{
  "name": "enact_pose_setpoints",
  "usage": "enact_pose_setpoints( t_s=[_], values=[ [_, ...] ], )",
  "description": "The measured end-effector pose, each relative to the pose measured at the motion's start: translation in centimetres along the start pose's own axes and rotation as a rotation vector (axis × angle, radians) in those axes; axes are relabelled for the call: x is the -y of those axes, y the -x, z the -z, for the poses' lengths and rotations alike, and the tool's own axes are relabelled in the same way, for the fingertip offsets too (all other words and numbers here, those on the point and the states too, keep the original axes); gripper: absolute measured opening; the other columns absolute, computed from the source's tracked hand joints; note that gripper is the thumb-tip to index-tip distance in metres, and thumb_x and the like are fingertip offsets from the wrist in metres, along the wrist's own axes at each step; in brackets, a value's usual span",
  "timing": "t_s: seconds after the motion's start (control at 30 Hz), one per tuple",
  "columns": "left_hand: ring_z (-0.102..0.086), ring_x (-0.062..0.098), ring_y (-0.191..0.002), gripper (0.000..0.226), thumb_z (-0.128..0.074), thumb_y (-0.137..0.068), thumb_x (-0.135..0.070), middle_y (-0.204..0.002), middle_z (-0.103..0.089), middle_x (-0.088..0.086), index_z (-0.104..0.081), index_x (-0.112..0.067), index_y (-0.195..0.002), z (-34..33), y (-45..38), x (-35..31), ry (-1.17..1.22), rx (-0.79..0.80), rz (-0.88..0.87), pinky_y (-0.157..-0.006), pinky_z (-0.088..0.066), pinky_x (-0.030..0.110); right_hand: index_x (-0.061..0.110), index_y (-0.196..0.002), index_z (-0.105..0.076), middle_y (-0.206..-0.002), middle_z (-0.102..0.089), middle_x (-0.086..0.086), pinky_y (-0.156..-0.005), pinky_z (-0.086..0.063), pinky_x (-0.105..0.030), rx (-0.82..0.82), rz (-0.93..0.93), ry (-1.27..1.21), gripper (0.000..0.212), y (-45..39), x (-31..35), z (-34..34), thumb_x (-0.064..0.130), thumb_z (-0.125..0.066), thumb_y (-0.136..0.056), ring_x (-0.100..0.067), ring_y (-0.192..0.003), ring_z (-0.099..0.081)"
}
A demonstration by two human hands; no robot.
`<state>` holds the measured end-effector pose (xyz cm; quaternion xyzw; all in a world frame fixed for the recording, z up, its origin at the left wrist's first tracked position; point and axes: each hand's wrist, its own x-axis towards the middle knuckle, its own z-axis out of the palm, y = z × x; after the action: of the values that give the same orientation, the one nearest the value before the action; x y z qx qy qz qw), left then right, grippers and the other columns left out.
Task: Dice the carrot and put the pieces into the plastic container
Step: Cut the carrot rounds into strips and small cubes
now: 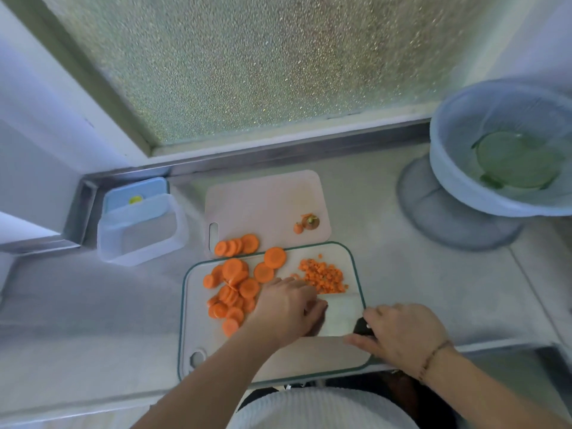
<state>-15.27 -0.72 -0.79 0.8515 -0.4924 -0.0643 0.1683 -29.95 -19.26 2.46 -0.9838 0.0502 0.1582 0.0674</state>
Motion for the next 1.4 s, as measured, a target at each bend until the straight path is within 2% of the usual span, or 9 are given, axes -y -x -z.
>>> enact_pose_setpoints(
  t_s=[0.2,0.37,0.43,0.63,0.73,0.8,0.97,1.17,1.4],
  values=[
    [-0.062,0.028,-0.079,0.041,-0.036,-0.094,-0.049,-0.081,-0.065,0.001,-0.06,-0.021,-0.075,-0.6,-2.3,-1.1,0.02,0.037,0.152,-0.066,-0.046,0.036,0.022,-0.075,-0.064,-0.064,-0.065,-0.001,-0.043,-0.042,-0.029,-0.137,0.093,0.024,0.093,-0.3,-1.0,0.2,0.08,0.009,-0.08,-0.022,-0.053,-0.063],
    [-0.063,0.033,-0.081,0.016,-0.063,-0.085,-0.022,-0.091,-0.067,0.007,-0.07,-0.011,-0.094,0.8,-3.5,2.9,-0.047,-0.192,0.234,-0.072,-0.051,0.039,0.025,-0.107,-0.057,-0.098,-0.07,0.001,-0.07,-0.052,-0.032,-0.034,0.076,-0.051,0.127,0.3,-1.9,-0.6,0.081,0.04,-0.048,-0.025,-0.084,-0.068],
    [-0.062,0.038,-0.102,0.039,-0.079,-0.081,-0.026,-0.114,-0.068,0.012,-0.07,-0.009,-0.114,1.7,-3.3,4.9,-0.104,-0.087,0.347,-0.087,-0.052,0.046,0.026,-0.113,-0.055,-0.103,-0.069,0.001,-0.073,-0.051,-0.033,-0.013,0.063,-0.052,0.13,0.5,-2.2,-0.1,0.081,0.042,-0.045,-0.025,-0.087,-0.068],
    [-0.06,0.035,-0.114,0.052,-0.077,-0.08,-0.034,-0.116,-0.071,0.005,-0.065,-0.015,-0.127,2.2,-3.0,6.0,-0.164,0.056,0.289,-0.095,-0.043,0.047,0.029,-0.063,-0.067,-0.053,-0.064,0.003,-0.035,-0.043,-0.028,-0.015,-0.001,-0.025,0.089,1.2,-3.3,1.1,0.08,0.002,-0.084,-0.015,-0.04,-0.059],
    [-0.062,0.034,-0.11,0.054,-0.067,-0.077,-0.039,-0.111,-0.071,0.008,-0.065,-0.012,-0.124,2.6,-2.4,5.9,-0.052,-0.069,0.347,-0.097,-0.045,0.048,0.035,-0.105,-0.062,-0.1,-0.071,0.008,-0.073,-0.049,-0.029,-0.035,-0.062,-0.182,0.099,2.5,-3.5,0.5,0.089,0.009,-0.065,-0.01,-0.091,-0.067],
    [-0.064,0.033,-0.101,0.051,-0.061,-0.077,-0.041,-0.104,-0.071,0.009,-0.067,-0.01,-0.117,2.9,-1.1,5.1,0.059,-0.26,0.447,-0.092,-0.049,0.044,0.036,-0.109,-0.062,-0.109,-0.07,0.009,-0.082,-0.046,-0.024,0.08,-0.145,-0.383,0.107,2.6,-3.5,0.2,0.095,0.009,-0.056,-0.009,-0.102,-0.064],
    [-0.062,0.024,-0.088,0.037,-0.067,-0.072,-0.029,-0.096,-0.066,0.004,-0.06,-0.017,-0.107,-0.2,4.9,1.2,0.114,-0.491,0.359,-0.082,-0.049,0.032,0.015,-0.058,-0.047,-0.052,-0.052,0.001,-0.06,-0.041,-0.023,0.236,-0.217,-0.741,0.085,1.1,-0.1,0.2,0.09,-0.009,-0.064,-0.004,-0.054,-0.049],
    [-0.063,0.03,-0.085,0.03,-0.074,-0.071,-0.016,-0.106,-0.065,0.006,-0.07,-0.008,-0.1,-4.8,7.7,-1.3,0.134,-0.354,0.255,-0.071,-0.053,0.043,0.016,-0.053,-0.034,-0.048,-0.038,-0.001,-0.051,-0.032,-0.022,0.322,-0.106,-0.625,0.063,-0.2,2.3,0.5,0.073,-0.02,-0.077,-0.006,-0.043,-0.038],
    [-0.063,0.034,-0.1,0.023,-0.076,-0.084,-0.004,-0.119,-0.066,0.007,-0.072,-0.005,-0.107,-6.0,8.7,-2.0,0.159,-0.424,0.125,-0.086,-0.053,0.042,0.016,-0.054,-0.036,-0.049,-0.04,0.002,-0.048,-0.033,-0.019,0.328,-0.089,-0.632,0.059,0.1,2.9,0.6,0.067,-0.028,-0.084,-0.006,-0.043,-0.041]
  ],
)
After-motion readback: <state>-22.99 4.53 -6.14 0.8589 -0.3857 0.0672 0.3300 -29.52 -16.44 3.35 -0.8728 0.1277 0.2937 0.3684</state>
